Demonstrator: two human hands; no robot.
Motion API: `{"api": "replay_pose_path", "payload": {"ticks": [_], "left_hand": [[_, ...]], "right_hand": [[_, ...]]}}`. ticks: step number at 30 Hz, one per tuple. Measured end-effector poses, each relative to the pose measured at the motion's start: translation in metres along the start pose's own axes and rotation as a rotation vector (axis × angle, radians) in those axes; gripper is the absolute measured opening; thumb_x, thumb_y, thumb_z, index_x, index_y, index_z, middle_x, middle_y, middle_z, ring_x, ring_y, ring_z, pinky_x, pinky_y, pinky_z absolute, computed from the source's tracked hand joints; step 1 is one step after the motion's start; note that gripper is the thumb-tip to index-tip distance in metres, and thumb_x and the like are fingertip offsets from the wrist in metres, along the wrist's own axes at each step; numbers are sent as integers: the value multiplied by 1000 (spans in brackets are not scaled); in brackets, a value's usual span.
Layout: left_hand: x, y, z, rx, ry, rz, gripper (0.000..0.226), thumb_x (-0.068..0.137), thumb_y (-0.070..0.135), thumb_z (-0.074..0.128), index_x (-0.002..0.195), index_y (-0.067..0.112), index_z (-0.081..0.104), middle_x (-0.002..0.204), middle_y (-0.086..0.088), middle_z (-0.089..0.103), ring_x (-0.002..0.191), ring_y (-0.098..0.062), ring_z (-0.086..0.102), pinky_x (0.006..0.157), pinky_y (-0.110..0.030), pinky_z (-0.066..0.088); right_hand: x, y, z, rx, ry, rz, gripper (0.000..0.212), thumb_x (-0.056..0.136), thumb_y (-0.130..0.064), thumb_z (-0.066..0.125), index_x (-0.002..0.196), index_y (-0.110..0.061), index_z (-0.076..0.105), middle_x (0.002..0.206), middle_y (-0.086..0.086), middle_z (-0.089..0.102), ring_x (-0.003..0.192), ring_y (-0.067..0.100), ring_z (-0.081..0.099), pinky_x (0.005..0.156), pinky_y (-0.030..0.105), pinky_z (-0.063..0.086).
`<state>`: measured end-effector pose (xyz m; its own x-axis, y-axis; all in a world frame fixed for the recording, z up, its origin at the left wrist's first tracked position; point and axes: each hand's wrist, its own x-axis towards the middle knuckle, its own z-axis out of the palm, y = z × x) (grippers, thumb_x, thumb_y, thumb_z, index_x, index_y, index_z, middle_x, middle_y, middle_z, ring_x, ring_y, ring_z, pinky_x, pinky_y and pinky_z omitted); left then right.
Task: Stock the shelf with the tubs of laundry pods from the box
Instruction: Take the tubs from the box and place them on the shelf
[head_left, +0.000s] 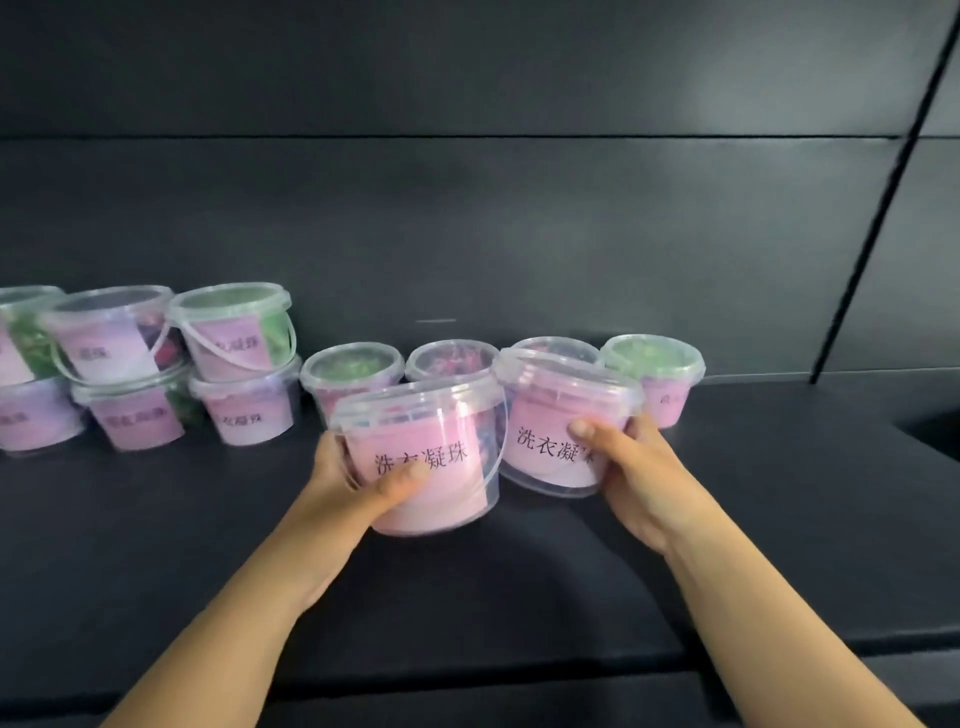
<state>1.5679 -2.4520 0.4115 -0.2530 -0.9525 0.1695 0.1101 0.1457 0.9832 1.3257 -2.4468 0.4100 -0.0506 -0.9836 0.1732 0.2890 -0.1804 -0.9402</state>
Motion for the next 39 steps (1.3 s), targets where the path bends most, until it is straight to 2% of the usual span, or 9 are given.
{"api": "replay_pose_path", "payload": {"ticks": [8, 13, 17, 19, 22, 26, 30, 34, 39], "left_hand": [[78, 16, 27, 47, 49, 134, 110, 16, 62, 84, 114, 36, 41, 119, 6, 59, 113, -11, 57, 103, -42, 42], [94, 21, 31, 280, 89, 342, 104, 18, 62, 80, 107, 41, 30, 115, 21, 43, 97, 24, 49, 75, -3, 45], [109, 17, 24, 392, 130, 466, 105, 27, 75, 73, 113, 44, 23, 119, 30, 32, 108, 24, 42, 82, -1, 41], [119, 13, 16, 440, 177, 512, 105, 31, 72, 75, 117, 44, 21, 122, 29, 29, 113, 22, 39, 89, -2, 39], [130, 4, -3, 547, 319, 533, 108, 35, 54, 75, 124, 32, 18, 122, 25, 27, 108, 30, 32, 86, 7, 30], [143, -6, -23, 611, 482, 439, 116, 47, 24, 89, 139, 12, 19, 132, 10, 29, 121, 2, 34, 93, -3, 28], [148, -13, -39, 597, 577, 342, 103, 61, 25, 84, 141, 11, 21, 142, -4, 36, 127, -17, 38, 99, -25, 29], [151, -18, -50, 541, 633, 273, 84, 75, 23, 73, 139, 9, 21, 142, -6, 38, 128, -22, 40, 98, -24, 27], [155, -20, -61, 555, 643, 244, 82, 76, 28, 71, 139, 11, 22, 142, -5, 39, 127, -23, 42, 101, -29, 29]], "right_hand": [[82, -34, -29, -64, -75, -104, 123, 30, -41, 93, 133, -3, 39, 124, 19, 59, 112, 27, 60, 90, 36, 52], [90, -39, -37, -260, -11, -287, 122, 34, -54, 89, 136, -14, 32, 132, 9, 52, 122, 20, 52, 101, 41, 44], [93, -38, -38, -413, 93, -439, 95, 39, -44, 86, 119, -36, 34, 126, -9, 47, 116, -6, 48, 95, 17, 41], [97, -42, -43, -436, 120, -496, 85, 46, -31, 81, 115, -34, 33, 120, -15, 43, 105, -17, 48, 86, 5, 40], [105, -48, -62, -516, 206, -536, 90, 45, -39, 76, 122, -27, 30, 120, -16, 41, 106, -17, 47, 88, 6, 41], [117, -49, -91, -544, 367, -489, 96, 51, -36, 79, 131, -19, 29, 128, -3, 44, 115, 6, 49, 100, 27, 43], [122, -41, -114, -522, 495, -408, 100, 72, -12, 78, 145, -18, 10, 141, 1, 33, 123, 11, 41, 108, 37, 36], [126, -35, -123, -479, 455, -332, 100, 74, -10, 76, 145, -19, 6, 126, -1, 42, 111, 13, 49, 92, 28, 42], [134, -38, -129, -408, 332, -275, 101, 39, -40, 81, 121, -26, 23, 110, -10, 49, 92, -2, 54, 64, 8, 50]]}}
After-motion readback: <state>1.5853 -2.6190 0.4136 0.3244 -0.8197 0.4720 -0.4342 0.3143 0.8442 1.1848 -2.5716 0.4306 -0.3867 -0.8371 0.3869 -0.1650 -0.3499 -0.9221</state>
